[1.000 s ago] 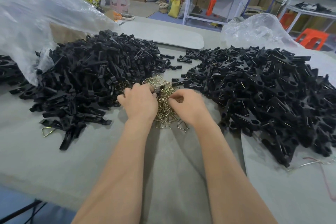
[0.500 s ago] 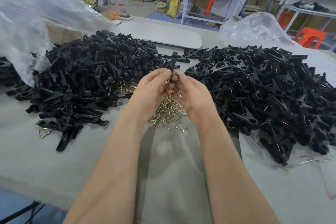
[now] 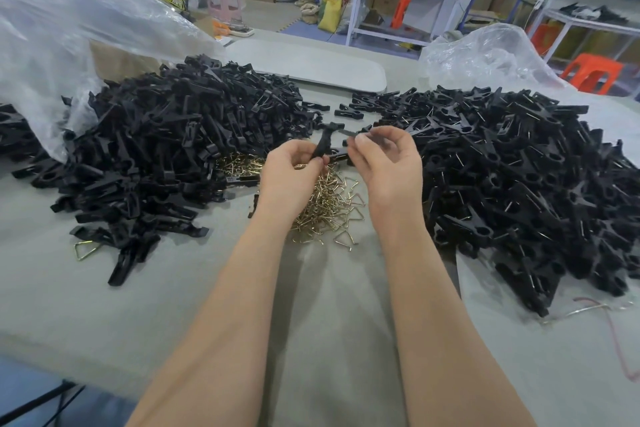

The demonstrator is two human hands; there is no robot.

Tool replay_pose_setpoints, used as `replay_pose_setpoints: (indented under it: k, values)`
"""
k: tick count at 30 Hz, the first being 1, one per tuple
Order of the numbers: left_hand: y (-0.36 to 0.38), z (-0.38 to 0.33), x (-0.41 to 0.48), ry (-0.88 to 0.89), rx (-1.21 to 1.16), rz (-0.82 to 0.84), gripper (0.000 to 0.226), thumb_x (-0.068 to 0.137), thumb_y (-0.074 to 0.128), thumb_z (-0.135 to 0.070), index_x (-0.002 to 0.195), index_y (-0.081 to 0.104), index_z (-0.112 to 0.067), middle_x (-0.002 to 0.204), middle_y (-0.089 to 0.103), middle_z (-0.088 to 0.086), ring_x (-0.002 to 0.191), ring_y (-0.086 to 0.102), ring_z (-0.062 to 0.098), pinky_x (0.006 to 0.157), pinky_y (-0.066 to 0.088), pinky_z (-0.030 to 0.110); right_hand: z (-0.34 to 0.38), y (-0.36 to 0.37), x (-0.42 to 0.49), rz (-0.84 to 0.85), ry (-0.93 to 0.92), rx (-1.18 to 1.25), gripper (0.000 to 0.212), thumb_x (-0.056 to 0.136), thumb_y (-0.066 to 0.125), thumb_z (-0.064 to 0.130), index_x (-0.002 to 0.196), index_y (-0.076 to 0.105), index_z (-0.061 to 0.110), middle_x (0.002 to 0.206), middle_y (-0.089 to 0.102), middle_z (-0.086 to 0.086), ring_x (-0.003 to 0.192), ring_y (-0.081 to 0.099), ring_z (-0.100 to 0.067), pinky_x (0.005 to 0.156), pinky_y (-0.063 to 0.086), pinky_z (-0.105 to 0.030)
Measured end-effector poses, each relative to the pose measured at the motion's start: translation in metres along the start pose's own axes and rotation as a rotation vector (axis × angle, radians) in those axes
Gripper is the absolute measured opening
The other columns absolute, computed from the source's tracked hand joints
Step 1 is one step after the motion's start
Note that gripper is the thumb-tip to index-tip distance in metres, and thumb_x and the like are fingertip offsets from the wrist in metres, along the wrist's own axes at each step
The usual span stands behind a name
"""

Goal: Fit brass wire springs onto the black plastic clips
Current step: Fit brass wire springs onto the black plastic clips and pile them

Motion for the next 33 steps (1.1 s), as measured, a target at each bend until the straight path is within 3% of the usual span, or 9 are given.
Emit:
replay_pose_setpoints:
  k: [3,6,8,10,15,18,23,28,33]
  values:
    - [0.005,-0.004,0.0,0.074,-0.001,0.058,0.02,0.087,0.062,-0.007,0.084,0.065,-0.026,0.082,0.071,-0.002,0.081,0.065,0.009,0.074,0.049,0.018,0.001,0.002,-0.003,-0.033,-0.127,-0.35,0.016,0.082,0.07,0.004,0.077,0.059,0.015,0.073,0.064,0.003,0.07,0.063,-0.007,0.071,0.054,-0.024]
    - [0.007,-0.009,-0.003,0.126,-0.043,0.083,0.034,0.094,0.054,-0.01,0.071,0.066,-0.033,0.061,0.066,-0.014,0.063,0.061,-0.004,0.063,0.046,0.011,-0.002,0.005,-0.006,-0.003,-0.161,-0.496,0.015,0.082,0.07,0.007,0.078,0.059,0.017,0.081,0.067,-0.005,0.082,0.066,-0.023,0.082,0.055,-0.036]
    - [0.005,-0.01,-0.004,0.146,-0.067,0.071,0.049,0.098,0.049,-0.014,0.055,0.064,-0.031,0.049,0.059,-0.017,0.057,0.059,-0.006,0.057,0.042,0.008,-0.002,0.007,-0.005,0.022,-0.175,-0.513,0.015,0.083,0.069,0.005,0.086,0.06,0.017,0.084,0.066,-0.001,0.084,0.065,-0.019,0.083,0.054,-0.031]
    - [0.004,-0.01,-0.004,0.159,-0.075,0.068,0.042,0.098,0.049,-0.014,0.062,0.065,-0.029,0.049,0.058,-0.017,0.053,0.056,-0.007,0.052,0.038,0.005,-0.002,0.008,-0.004,0.06,-0.173,-0.524,0.017,0.083,0.068,0.003,0.093,0.061,0.016,0.083,0.065,0.004,0.081,0.064,-0.013,0.081,0.054,-0.025]
    - [0.002,-0.002,-0.001,0.057,-0.105,0.041,0.005,0.092,0.06,-0.018,0.091,0.064,-0.019,0.076,0.064,-0.006,0.06,0.055,-0.006,0.06,0.042,0.01,-0.007,0.012,-0.002,0.155,-0.099,-0.6,0.027,0.085,0.064,-0.001,0.106,0.06,0.015,0.09,0.065,-0.002,0.088,0.063,-0.018,0.087,0.053,-0.033]
    - [0.004,-0.002,-0.001,0.02,-0.149,0.053,0.011,0.091,0.062,-0.018,0.088,0.062,-0.029,0.075,0.063,-0.009,0.065,0.058,-0.006,0.065,0.046,0.012,-0.005,0.01,0.0,0.153,-0.104,-0.614,0.026,0.085,0.063,-0.001,0.108,0.063,0.01,0.089,0.065,0.0,0.088,0.062,-0.017,0.085,0.052,-0.026]
    - [0.004,0.001,-0.001,-0.046,-0.137,0.042,0.01,0.09,0.063,-0.022,0.082,0.063,-0.029,0.079,0.062,-0.006,0.077,0.057,0.009,0.086,0.051,0.036,0.003,0.0,0.0,0.05,-0.196,-0.643,0.02,0.085,0.066,0.008,0.093,0.063,0.027,0.09,0.059,-0.003,0.077,0.053,-0.008,0.079,0.048,-0.024]
    - [0.004,0.002,0.0,-0.06,-0.145,0.031,0.011,0.088,0.064,-0.021,0.078,0.064,-0.026,0.073,0.06,-0.007,0.071,0.055,0.007,0.079,0.05,0.034,0.0,0.004,-0.001,0.113,-0.095,-0.542,0.027,0.09,0.054,0.002,0.091,0.065,0.027,0.081,0.066,0.0,0.076,0.062,-0.027,0.078,0.054,-0.039]
    - [0.005,0.001,-0.001,-0.032,-0.143,0.05,0.009,0.088,0.065,-0.02,0.081,0.064,-0.026,0.07,0.06,-0.006,0.068,0.055,0.006,0.073,0.047,0.028,-0.003,0.009,-0.004,0.162,-0.056,-0.462,0.022,0.09,0.053,-0.001,0.086,0.063,0.018,0.086,0.067,-0.001,0.086,0.064,-0.017,0.082,0.057,-0.035]
Point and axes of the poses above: each hand's wrist, its own x-axis towards the middle knuckle, its own y-axis out of the palm, z = x × y, the point moved 5 cm from there along x, towards the middle knuckle
